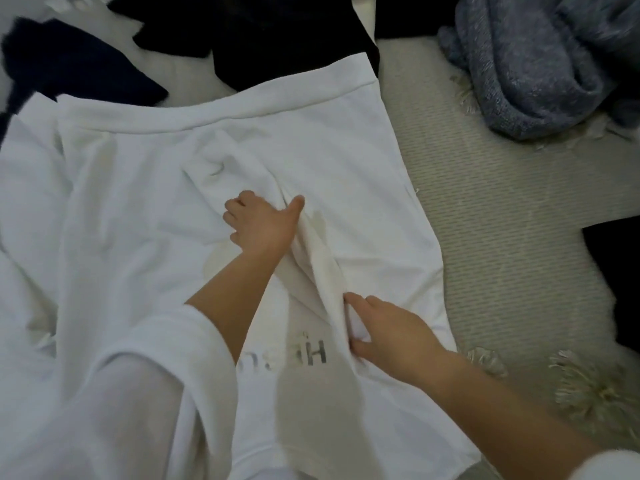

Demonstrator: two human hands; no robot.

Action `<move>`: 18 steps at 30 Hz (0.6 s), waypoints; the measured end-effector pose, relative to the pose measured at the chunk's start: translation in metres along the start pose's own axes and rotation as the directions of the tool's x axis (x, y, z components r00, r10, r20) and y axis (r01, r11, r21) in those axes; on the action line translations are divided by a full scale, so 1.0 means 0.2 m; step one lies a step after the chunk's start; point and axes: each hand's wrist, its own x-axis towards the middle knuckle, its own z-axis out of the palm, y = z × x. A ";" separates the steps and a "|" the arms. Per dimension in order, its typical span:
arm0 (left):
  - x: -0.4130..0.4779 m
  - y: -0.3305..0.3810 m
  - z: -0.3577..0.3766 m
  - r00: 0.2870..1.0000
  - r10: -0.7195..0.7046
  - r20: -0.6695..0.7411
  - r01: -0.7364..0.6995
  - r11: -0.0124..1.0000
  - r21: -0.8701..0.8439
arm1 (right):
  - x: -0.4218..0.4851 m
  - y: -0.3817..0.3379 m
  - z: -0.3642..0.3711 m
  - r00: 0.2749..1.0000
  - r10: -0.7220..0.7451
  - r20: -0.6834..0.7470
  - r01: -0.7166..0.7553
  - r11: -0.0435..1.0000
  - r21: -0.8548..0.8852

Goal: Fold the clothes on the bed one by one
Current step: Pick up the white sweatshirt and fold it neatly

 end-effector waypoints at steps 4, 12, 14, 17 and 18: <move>0.06 0.02 -0.11 0.990 0.028 0.136 0.023 0.933 -0.359 | 0.01 0.01 0.01 0.996 0.090 0.003 -0.091 0.995 0.038; -0.06 -0.56 -0.45 0.875 -0.239 0.420 0.477 0.285 -0.831 | -0.01 0.00 -0.04 0.956 0.222 0.193 -0.227 0.974 0.005; -0.09 -0.68 -0.43 0.807 -0.370 0.460 0.571 0.290 -0.768 | 0.00 -0.01 -0.05 0.946 0.232 0.228 -0.218 0.972 -0.086; 0.01 -0.69 -0.46 0.841 -0.372 0.392 0.518 0.347 -0.782 | 0.02 -0.04 -0.06 0.931 0.253 0.263 -0.213 0.962 -0.172; 0.07 -0.67 -0.49 0.863 -0.359 0.356 0.481 0.369 -0.795 | 0.02 -0.05 -0.05 0.930 0.256 0.265 -0.206 0.958 -0.202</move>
